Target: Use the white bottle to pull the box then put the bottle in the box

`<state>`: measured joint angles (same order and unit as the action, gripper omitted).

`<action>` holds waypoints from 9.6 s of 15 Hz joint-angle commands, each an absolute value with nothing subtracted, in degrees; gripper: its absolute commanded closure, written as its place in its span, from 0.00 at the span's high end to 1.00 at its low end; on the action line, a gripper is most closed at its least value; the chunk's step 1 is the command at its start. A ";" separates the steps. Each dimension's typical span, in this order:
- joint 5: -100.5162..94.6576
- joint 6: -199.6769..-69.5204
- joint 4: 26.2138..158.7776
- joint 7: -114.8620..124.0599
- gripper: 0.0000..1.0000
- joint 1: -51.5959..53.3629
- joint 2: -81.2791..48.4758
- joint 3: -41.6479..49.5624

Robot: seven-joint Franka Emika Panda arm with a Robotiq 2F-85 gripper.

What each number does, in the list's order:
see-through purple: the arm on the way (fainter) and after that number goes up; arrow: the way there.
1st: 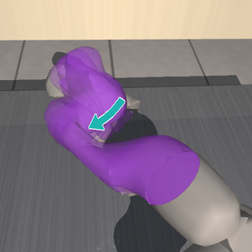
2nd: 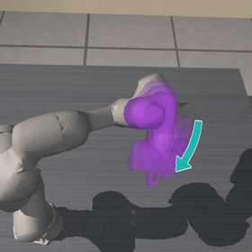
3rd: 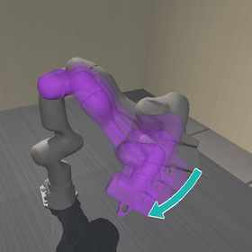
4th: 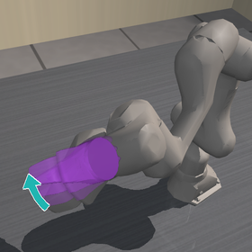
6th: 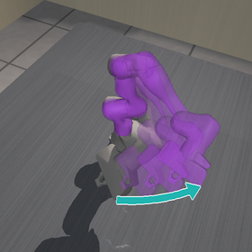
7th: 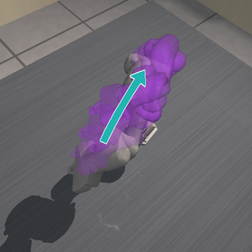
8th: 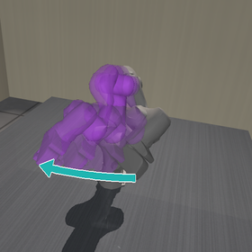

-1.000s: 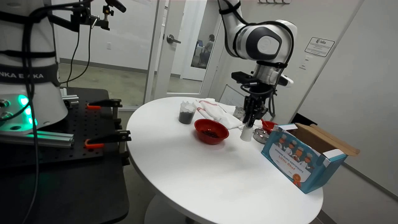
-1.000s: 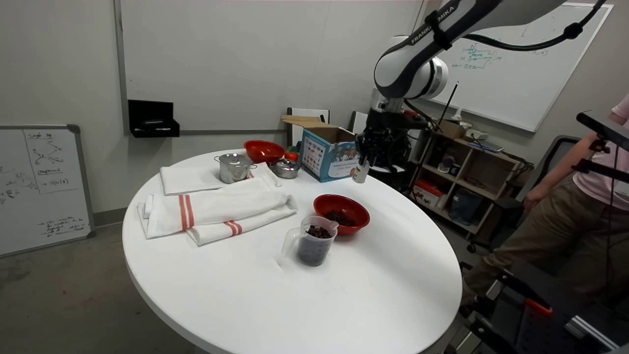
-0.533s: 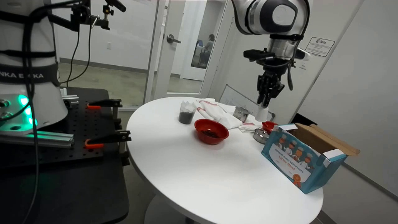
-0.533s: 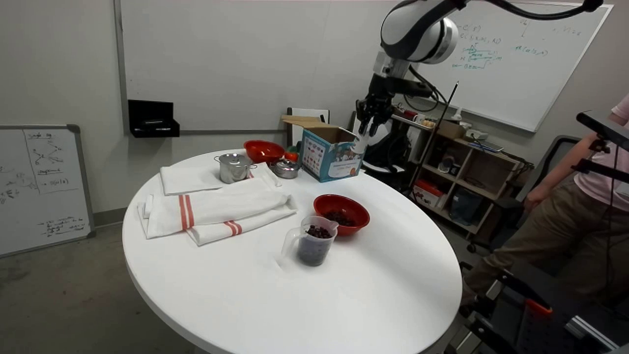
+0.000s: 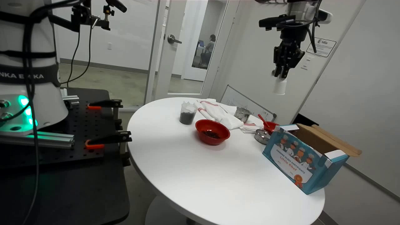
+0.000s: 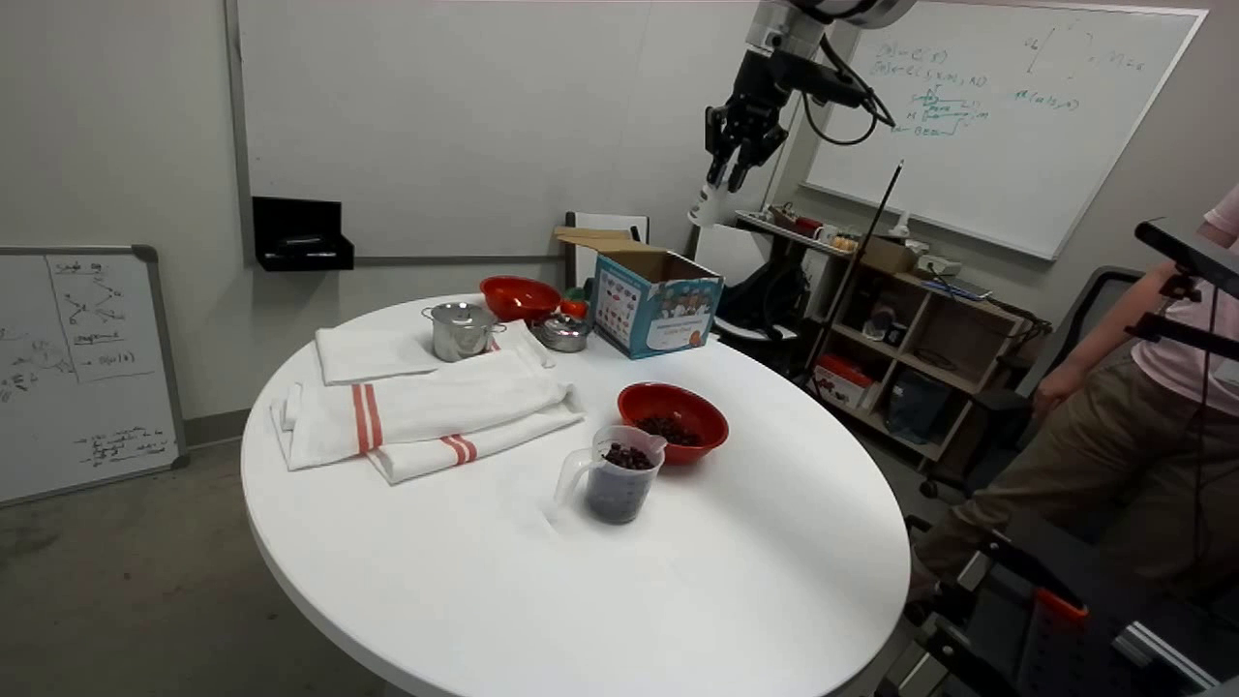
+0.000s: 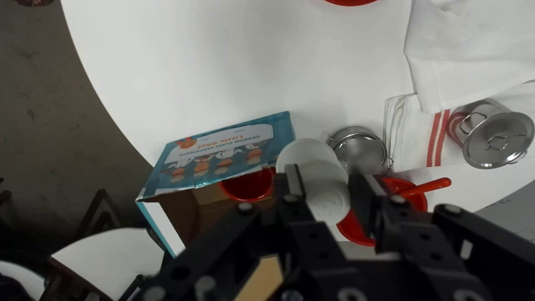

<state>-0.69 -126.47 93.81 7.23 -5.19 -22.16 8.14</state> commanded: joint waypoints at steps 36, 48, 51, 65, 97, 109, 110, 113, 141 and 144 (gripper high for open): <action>2.44 -117.87 41.16 36.05 0.09 -9.37 -64.76 11.73; 2.82 -108.34 32.03 34.06 0.09 -10.77 -70.79 10.78; 2.99 -106.77 31.35 33.52 0.09 -10.85 -70.91 10.54; 3.85 -96.62 33.42 25.78 0.09 -13.09 -68.18 7.55; 13.57 -92.42 59.17 29.22 0.09 -22.13 -54.87 4.61; 15.48 -105.73 79.64 29.10 0.09 -19.73 -41.43 7.24; 15.60 -106.74 79.36 28.78 0.09 -19.21 -40.93 7.16; 13.67 -109.71 77.42 28.44 0.09 -16.05 -40.26 7.70; 14.06 -111.03 74.19 29.62 0.09 -16.24 -48.11 10.79; 14.17 -110.79 73.26 29.57 0.09 -16.48 -50.06 10.73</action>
<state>13.15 -110.79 74.39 29.53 -16.34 -48.52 10.58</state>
